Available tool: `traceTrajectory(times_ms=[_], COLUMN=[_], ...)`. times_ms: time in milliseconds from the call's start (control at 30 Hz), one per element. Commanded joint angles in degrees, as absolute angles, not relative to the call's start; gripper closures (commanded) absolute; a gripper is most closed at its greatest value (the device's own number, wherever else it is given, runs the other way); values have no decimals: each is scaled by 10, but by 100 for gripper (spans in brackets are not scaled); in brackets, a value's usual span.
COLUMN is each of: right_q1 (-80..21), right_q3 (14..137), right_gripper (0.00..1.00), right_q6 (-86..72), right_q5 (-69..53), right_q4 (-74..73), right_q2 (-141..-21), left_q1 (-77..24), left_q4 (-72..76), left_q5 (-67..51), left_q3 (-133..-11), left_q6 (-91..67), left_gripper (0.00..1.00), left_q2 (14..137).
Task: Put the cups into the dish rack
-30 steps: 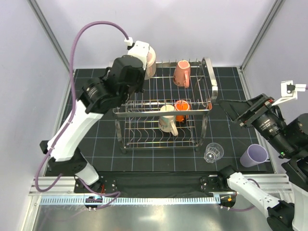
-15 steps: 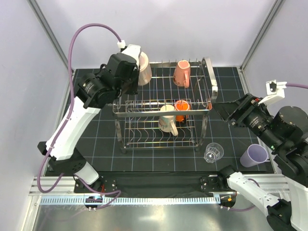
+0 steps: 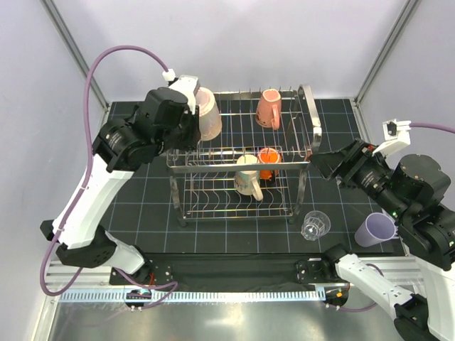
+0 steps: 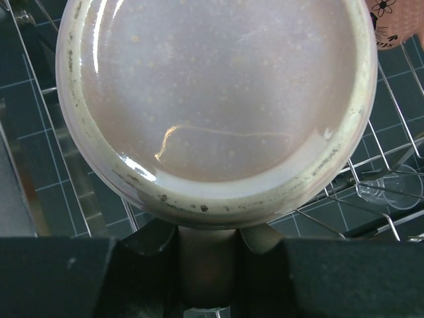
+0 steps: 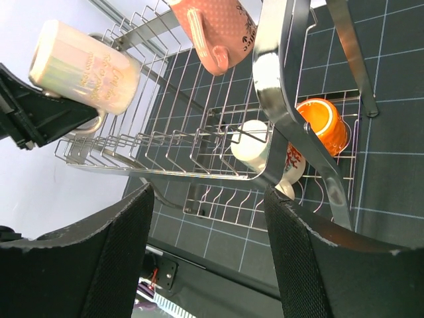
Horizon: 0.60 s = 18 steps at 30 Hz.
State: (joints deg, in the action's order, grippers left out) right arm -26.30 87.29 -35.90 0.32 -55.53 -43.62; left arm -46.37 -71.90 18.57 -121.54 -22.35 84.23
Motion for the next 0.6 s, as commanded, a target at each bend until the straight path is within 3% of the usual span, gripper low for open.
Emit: traceTrajectory(times_ms=[0,133,333,567], right_q1=[-267,-266,-267,-266], right_q3=[888,907,926,974], right_gripper=[31,31,31,31], right_q6=[-341,-327,-300,-244], right_q5=[9,34,83,250], right_q4=[-544,-573,-611,-697], right_q2=[-431,-433,-441,-454], left_q1=[-462,-461,-461,-461], left_q4=[-664,-664,-658,-659], left_q5=[207,213,236,233], left_q3=[-1230,-1229,-1220,-1216], left_q6=[-220,-215,-214,-207], left_gripper=[100,100,76,60], left_q2=[845,857,855,854])
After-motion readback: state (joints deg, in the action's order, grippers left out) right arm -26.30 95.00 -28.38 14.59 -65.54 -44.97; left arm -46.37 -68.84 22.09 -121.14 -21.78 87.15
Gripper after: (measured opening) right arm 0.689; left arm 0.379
